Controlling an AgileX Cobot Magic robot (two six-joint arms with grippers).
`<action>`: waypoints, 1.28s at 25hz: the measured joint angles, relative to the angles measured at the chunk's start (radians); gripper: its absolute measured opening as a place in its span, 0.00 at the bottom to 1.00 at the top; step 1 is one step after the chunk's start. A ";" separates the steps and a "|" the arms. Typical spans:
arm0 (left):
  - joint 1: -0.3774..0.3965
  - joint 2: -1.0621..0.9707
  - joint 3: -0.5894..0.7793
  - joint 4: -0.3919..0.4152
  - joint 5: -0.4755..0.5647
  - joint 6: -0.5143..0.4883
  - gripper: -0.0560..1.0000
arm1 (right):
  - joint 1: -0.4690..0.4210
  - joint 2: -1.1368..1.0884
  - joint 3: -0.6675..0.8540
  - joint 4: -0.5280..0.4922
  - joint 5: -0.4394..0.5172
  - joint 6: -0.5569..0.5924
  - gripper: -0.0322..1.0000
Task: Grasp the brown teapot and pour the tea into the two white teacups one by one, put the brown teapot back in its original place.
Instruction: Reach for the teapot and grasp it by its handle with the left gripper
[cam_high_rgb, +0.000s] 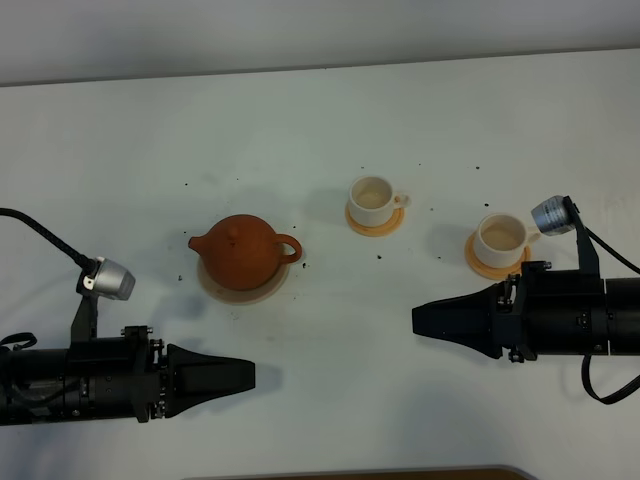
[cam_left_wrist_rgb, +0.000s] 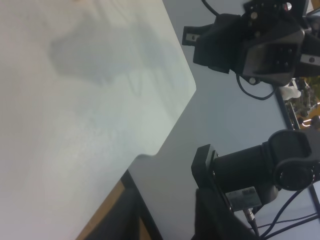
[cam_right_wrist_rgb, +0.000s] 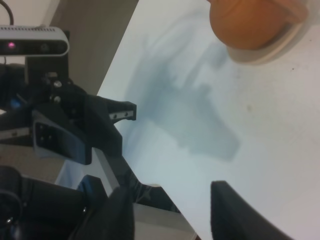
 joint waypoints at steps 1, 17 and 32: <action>0.000 0.000 0.000 0.000 0.000 0.000 0.35 | 0.000 0.000 0.000 0.000 0.000 0.000 0.41; 0.000 0.000 0.000 -0.085 0.000 -0.006 0.35 | 0.000 0.000 0.000 0.001 0.000 0.001 0.41; 0.000 -0.007 -0.159 -0.120 0.000 -0.204 0.35 | 0.000 0.000 -0.015 0.000 -0.002 0.000 0.41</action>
